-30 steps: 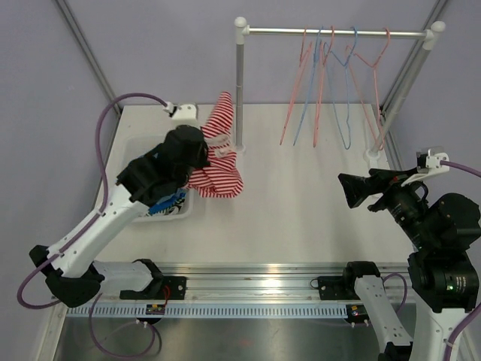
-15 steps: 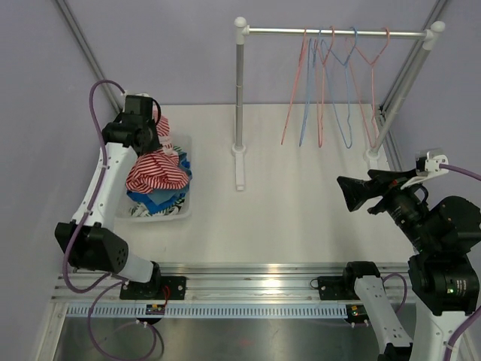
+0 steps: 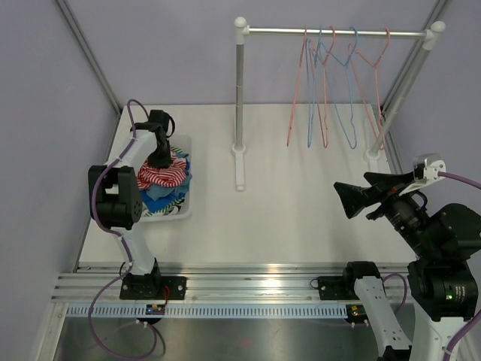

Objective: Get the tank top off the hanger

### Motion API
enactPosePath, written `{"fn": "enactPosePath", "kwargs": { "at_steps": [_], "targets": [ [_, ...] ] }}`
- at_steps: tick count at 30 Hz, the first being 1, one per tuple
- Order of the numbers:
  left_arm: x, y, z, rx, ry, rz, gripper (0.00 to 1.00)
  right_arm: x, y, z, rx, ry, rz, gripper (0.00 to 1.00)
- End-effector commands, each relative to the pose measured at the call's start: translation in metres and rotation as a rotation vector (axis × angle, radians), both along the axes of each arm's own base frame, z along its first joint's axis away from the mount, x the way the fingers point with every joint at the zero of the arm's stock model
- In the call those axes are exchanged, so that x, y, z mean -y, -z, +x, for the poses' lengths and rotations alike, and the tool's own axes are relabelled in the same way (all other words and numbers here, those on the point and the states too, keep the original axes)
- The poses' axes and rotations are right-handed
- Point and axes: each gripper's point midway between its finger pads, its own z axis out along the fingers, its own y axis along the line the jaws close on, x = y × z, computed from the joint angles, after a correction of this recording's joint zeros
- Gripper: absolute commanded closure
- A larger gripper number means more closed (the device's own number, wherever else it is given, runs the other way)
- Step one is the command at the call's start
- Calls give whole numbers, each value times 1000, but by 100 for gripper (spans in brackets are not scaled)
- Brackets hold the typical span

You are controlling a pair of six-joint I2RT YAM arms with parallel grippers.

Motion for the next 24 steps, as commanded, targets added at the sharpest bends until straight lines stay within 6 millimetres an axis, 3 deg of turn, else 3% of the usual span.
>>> {"fn": "enactPosePath", "kwargs": {
  "at_steps": [1, 3, 5, 6, 9, 12, 16, 20, 24],
  "targets": [
    [13, 49, -25, -159, 22, -30, 100, -2, -10, -7, 64, -19, -22, 1],
    [12, 35, -20, -114, 14, -27, 98, -3, -10, -9, 65, -27, -15, 1],
    [11, 5, -10, -28, 21, -20, 86, -6, -10, -8, 61, -44, -10, 1],
    [12, -7, -6, 12, 28, -26, 71, -8, -10, -9, 55, -56, -7, 1],
    [13, -51, -1, 143, 39, -26, 48, -9, -12, -9, 54, -59, -3, 0],
    [17, -90, -1, 262, 58, -40, 34, -9, -12, -9, 55, -62, -2, 0],
    [10, -122, -11, 346, 33, -13, 18, -11, -11, -5, 32, -73, 3, 1],
    [6, -159, -21, 454, 10, -7, 10, -9, -8, 0, -2, -59, 8, 0],
    [16, -201, -38, 580, 50, -28, 1, 11, -5, 12, -55, 76, 10, 0]
  ]
}}
